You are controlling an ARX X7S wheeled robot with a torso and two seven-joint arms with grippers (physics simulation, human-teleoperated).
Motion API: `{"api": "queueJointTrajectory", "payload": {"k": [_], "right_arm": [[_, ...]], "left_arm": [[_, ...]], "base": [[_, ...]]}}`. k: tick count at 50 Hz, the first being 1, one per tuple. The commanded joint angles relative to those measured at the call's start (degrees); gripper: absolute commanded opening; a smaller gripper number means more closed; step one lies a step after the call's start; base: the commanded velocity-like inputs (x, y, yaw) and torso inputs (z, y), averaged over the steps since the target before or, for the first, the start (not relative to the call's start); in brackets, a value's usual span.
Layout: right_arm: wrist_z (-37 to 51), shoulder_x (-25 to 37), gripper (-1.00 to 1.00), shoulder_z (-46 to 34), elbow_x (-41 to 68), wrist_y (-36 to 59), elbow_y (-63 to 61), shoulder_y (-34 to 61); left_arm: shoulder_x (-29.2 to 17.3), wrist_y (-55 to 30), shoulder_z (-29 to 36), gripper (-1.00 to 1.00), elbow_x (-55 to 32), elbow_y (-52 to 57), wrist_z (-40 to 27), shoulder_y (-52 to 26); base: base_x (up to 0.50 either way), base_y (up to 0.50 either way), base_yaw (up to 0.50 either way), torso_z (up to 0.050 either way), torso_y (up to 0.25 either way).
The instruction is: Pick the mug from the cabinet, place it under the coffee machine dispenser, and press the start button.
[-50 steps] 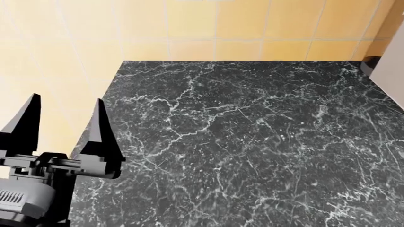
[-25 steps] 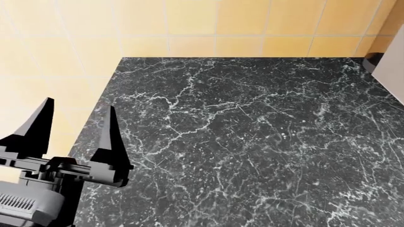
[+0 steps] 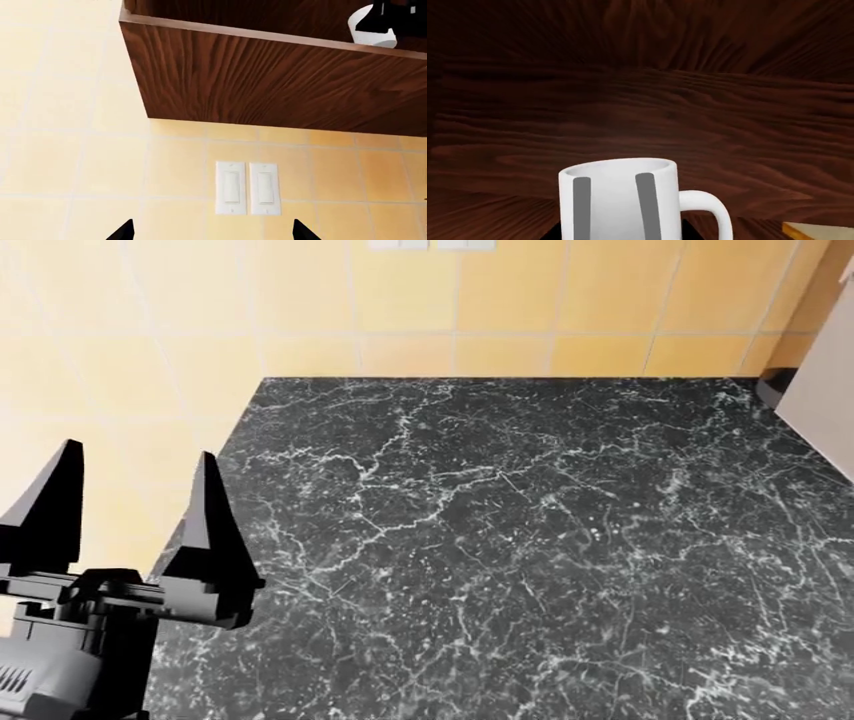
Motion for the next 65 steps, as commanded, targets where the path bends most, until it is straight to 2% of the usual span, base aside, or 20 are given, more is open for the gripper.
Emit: {"api": "queueJointTrajectory", "payload": {"k": [1, 13, 24, 32, 47, 57, 65], "right_arm": [[0.0, 0.0, -1.0, -0.6, -0.5, -5.0, 0.0, -0.6], [-2.1, 0.1, -1.0, 0.4, 0.1, -10.4, 0.0, -1.3], [-3.9, 0.1, -1.0, 2.3, -0.2, -16.0, 0.0, -2.1], [-4.4, 0.1, -1.0, 2.5, -0.2, -18.1, 0.0, -2.4], [-5.4, 0.1, -1.0, 4.2, 0.1, -19.1, 0.0, -2.5], [-9.4, 0.0, -1.0, 6.1, 0.3, -19.9, 0.0, -2.6], [-14.1, 0.0, -1.0, 5.3, -0.4, -16.4, 0.0, -2.2]], "left_arm": [[-0.2, 1.0, 0.1, 1.0, -0.4, -0.1, 0.4, 0.3], [-0.4, 0.9, 0.5, 1.0, 0.4, 0.8, 0.0, 1.0], [-0.5, 1.6, 2.2, 1.0, 3.1, 0.2, 0.7, 1.0], [-0.8, 1.3, 2.1, 1.0, 2.8, 0.8, 0.4, 1.1], [-1.0, 1.5, 2.5, 1.0, 3.2, 0.6, 0.4, 1.5], [-0.9, 1.9, 3.2, 1.0, 2.5, -0.2, 0.8, 1.8], [-0.9, 1.7, 4.0, 1.0, 3.1, -0.3, 0.8, 1.6]], "base": [[0.0, 0.0, 0.0, -0.016, 0.25], [0.0, 0.0, 0.0, -0.017, 0.25], [-0.02, 0.0, 0.0, 0.0, 0.0], [-0.5, 0.03, 0.0, 0.0, 0.0], [-0.5, 0.0, 0.0, 0.0, 0.0], [0.0, 0.0, 0.0, 0.0, 0.0], [0.0, 0.0, 0.0, 0.0, 0.0]]}}
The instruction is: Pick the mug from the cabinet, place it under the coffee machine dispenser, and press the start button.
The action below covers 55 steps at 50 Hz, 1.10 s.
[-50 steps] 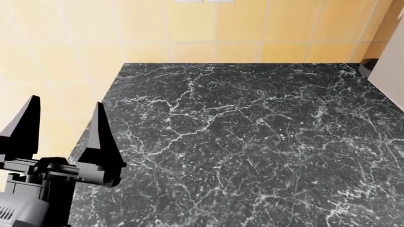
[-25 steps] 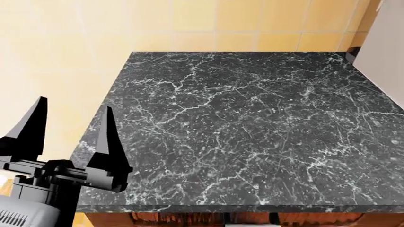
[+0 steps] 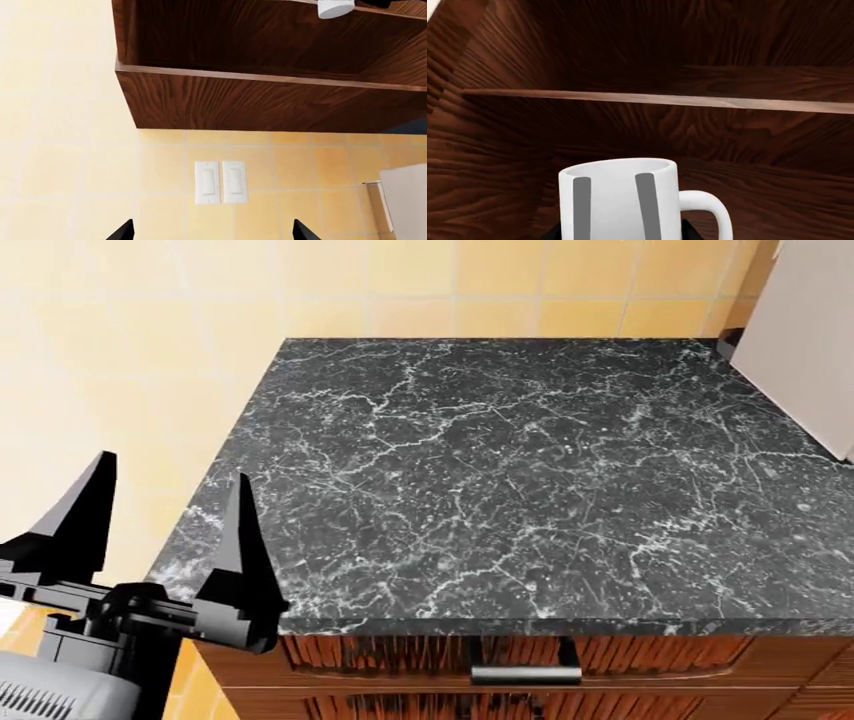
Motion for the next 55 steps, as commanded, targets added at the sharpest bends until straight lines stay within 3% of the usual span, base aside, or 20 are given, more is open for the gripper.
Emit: {"api": "queueJointTrajectory", "payload": {"k": [1, 28, 55], "right_arm": [[-5.5, 0.0, -1.0, 0.3, -1.3, 2.3, 0.0, 0.6], [-11.9, 0.1, -1.0, 2.5, -1.2, 15.1, 0.0, 2.3], [-15.8, 0.1, -1.0, 5.3, -1.1, 20.9, 0.0, 3.0]], "left_arm": [[0.0, 0.0, 0.9, 1.0, 0.2, -0.4, 0.2, -0.1], [-0.1, 0.3, 2.4, 1.0, 1.3, -1.0, 0.3, -0.1], [-0.2, 0.8, 3.8, 1.0, 2.5, -1.3, 0.3, 0.0]], "base": [[0.0, 0.0, 0.0, 0.0, 0.0], [0.0, 0.0, 0.0, 0.0, 0.0], [0.0, 0.0, 0.0, 0.0, 0.001]]}}
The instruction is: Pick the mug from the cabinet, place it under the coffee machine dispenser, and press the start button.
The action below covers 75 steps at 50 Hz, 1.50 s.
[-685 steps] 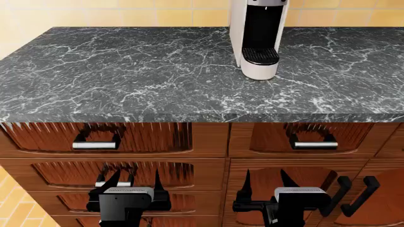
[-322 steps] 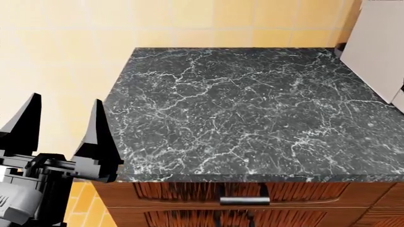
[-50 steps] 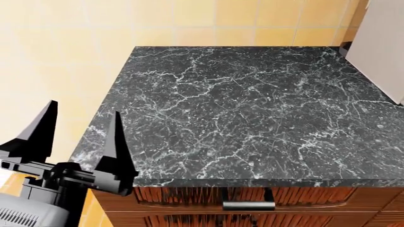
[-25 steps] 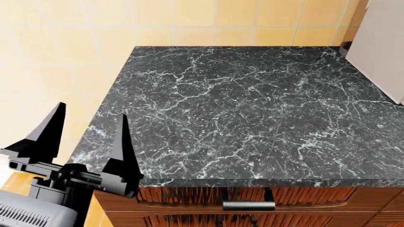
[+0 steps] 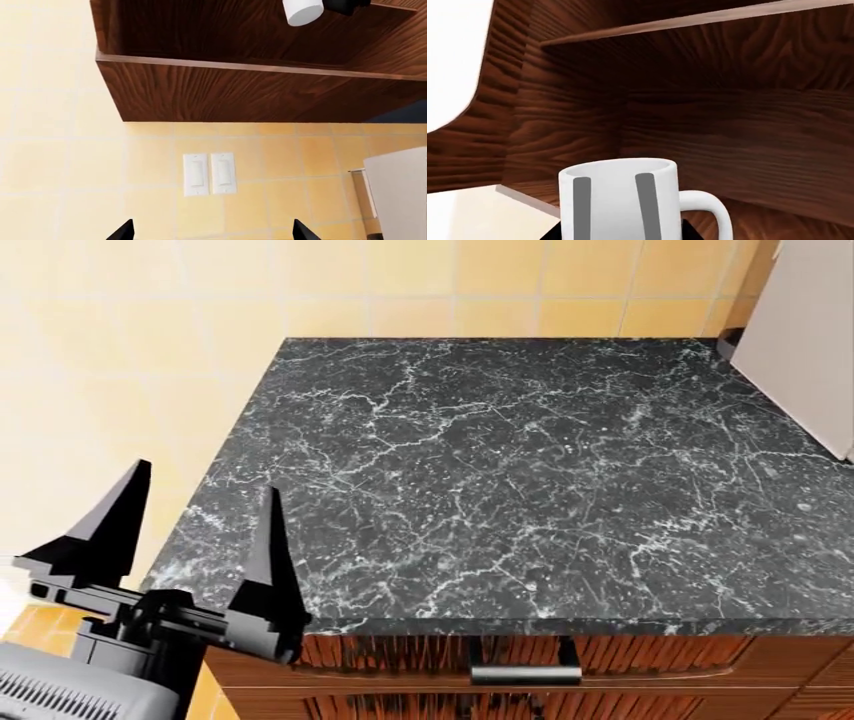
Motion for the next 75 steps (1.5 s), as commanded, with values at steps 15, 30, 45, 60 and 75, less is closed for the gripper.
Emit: {"api": "queueJointTrajectory", "payload": {"k": [15, 30, 45, 60, 75], "right_arm": [[-1.6, 0.1, -1.0, 2.5, -0.6, 5.2, 0.0, 1.0], [-0.2, 0.2, -1.0, 4.8, -0.4, 6.6, 0.0, 1.2], [0.7, 0.1, -1.0, 5.7, -0.7, 5.9, 0.0, 1.1], [0.1, 0.0, -1.0, 4.6, -1.4, 4.5, 0.0, 1.0], [2.7, -0.1, -1.0, -1.7, -1.9, 0.9, 0.0, 0.6]], "left_arm": [[0.0, 0.9, 1.0, 1.0, 1.2, -0.5, -0.1, 0.7], [-0.1, 1.0, 1.0, 1.0, 0.3, -1.0, -0.4, 1.3], [-0.1, 1.4, 1.8, 1.0, 1.0, -1.5, -0.4, 1.4], [0.1, 1.7, 2.3, 1.0, 1.7, -2.2, -0.7, 1.4], [0.2, 2.0, 2.9, 1.0, 1.9, -2.7, -0.8, 1.4]], "base": [[0.0, 0.0, 0.0, 0.0, 0.0], [0.0, 0.0, 0.0, 0.0, 0.001], [-0.29, 0.08, 0.0, 0.0, 0.001], [-0.32, 0.09, 0.0, 0.0, 0.0], [0.0, 0.0, 0.0, 0.001, 0.0]]}}
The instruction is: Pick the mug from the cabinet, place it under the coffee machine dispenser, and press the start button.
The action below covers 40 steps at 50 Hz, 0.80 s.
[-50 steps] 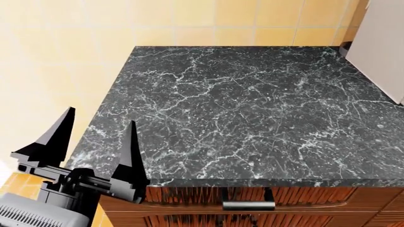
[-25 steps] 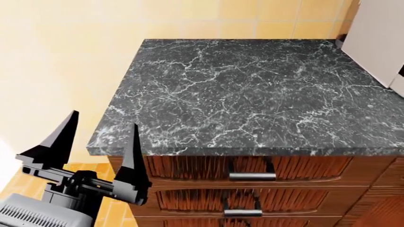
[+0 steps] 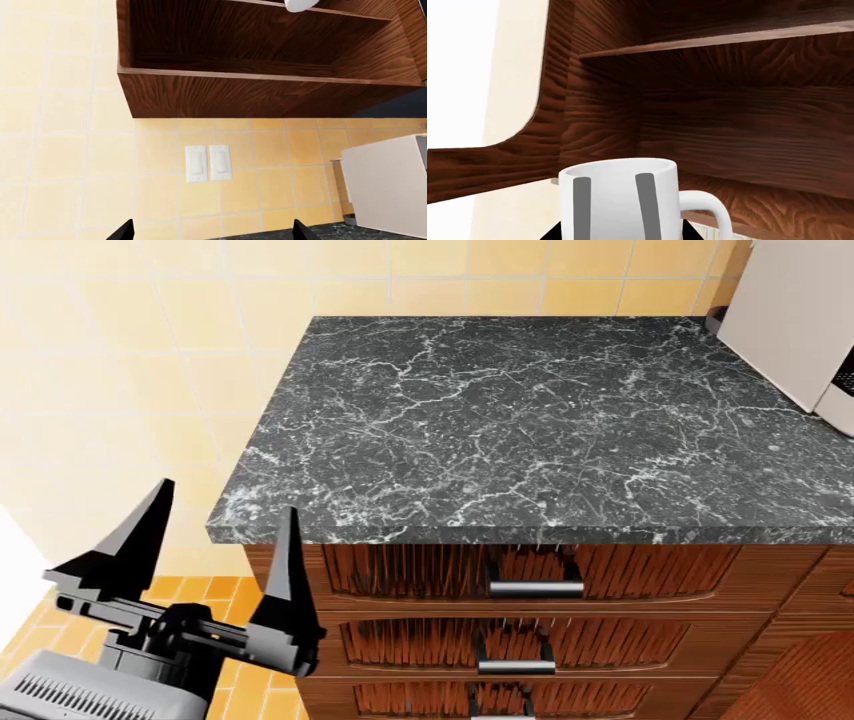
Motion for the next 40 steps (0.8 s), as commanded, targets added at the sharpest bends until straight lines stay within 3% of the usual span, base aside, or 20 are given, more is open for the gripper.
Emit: {"api": "queueJointTrajectory", "payload": {"k": [1, 3, 5, 6, 7, 8, 10, 13, 15, 16, 20, 25, 33, 40], "right_arm": [[0.3, 0.0, -1.0, -3.6, -0.5, -1.6, 0.0, 0.2], [-0.4, 0.4, -1.0, -4.3, -0.5, -3.3, 0.0, -2.5], [-1.6, 1.3, -1.0, -3.2, 0.1, 9.9, -17.2, -19.6], [7.0, 8.9, -1.0, -7.4, 8.7, 18.5, -25.8, -28.2], [13.6, 9.5, -1.0, -3.6, 17.3, 27.1, -34.4, -36.8], [14.4, 9.5, -1.0, -0.2, 24.3, 31.8, -43.0, -45.4], [12.4, 7.8, -1.0, 2.4, 21.2, 17.6, -60.2, -62.6], [10.3, 5.0, -1.0, -0.7, 14.2, -6.5, -86.0, -88.4], [10.7, 3.0, -1.0, -2.9, 11.2, -14.2, -103.2, -105.6], [10.9, 2.2, -1.0, -2.9, 11.1, -16.3, -101.5, -114.2], [11.1, 1.4, -1.0, -2.3, 12.1, -20.4, -102.0, -116.6], [11.5, 3.4, -1.0, -0.7, 14.5, -18.1, -112.7, -118.6], [8.0, 4.2, -1.0, -2.5, 11.8, -30.5, -108.7, -118.5], [8.2, 5.0, -1.0, -3.2, 9.9, -31.8, -108.3, -118.6]], "left_arm": [[0.1, 0.2, 0.5, 1.0, 0.1, -0.5, 0.0, -0.2], [0.1, 0.2, 0.7, 1.0, 0.0, -0.6, 0.0, -0.2], [0.2, 0.3, 0.7, 1.0, -0.2, -0.7, 0.0, -0.2], [0.3, 0.4, 0.7, 1.0, -0.3, -0.8, 0.0, -0.1], [0.3, 0.5, 0.7, 1.0, -0.3, -0.8, 0.0, -0.1], [0.3, 0.6, 0.6, 1.0, -0.3, -0.9, -0.1, -0.1], [0.3, 0.6, 0.6, 1.0, -0.3, -1.0, -0.2, -0.2], [0.4, 0.9, 0.7, 1.0, -0.3, -1.2, -0.2, 0.0], [0.5, 0.9, 0.8, 1.0, -0.3, -1.2, -0.3, 0.1], [0.5, 1.0, 0.8, 1.0, -0.3, -1.2, -0.3, 0.1], [0.4, 1.0, 0.8, 1.0, -0.2, -1.2, -0.4, 0.2], [0.4, 1.2, 1.0, 1.0, -0.1, -1.6, -0.4, 0.1], [0.4, 1.5, 1.1, 1.0, -0.2, -2.0, -0.3, 0.0], [0.3, 1.7, 1.0, 1.0, -0.2, -1.8, -0.5, 0.4]], "base": [[0.0, 0.0, 0.0, 0.0, 0.0], [0.0, 0.0, 0.0, 0.0, 0.0], [0.0, 0.0, 0.0, 0.0, 0.0], [0.0, 0.0, 0.0, 0.0, 0.0], [0.0, 0.0, 0.0, 0.0, 0.0], [0.0, 0.0, 0.0, 0.0, 0.0], [0.0, 0.0, 0.0, 0.0, 0.0], [0.0, 0.0, 0.0, 0.0, 0.0], [0.0, 0.0, 0.0, 0.0, 0.0], [0.0, 0.0, 0.0, 0.0, 0.0], [0.0, 0.0, 0.0, 0.0, 0.0], [0.0, 0.0, 0.0, 0.0, 0.0], [0.0, 0.0, 0.0, 0.0, 0.0], [0.0, 0.0, 0.0, 0.0, 0.0]]}}
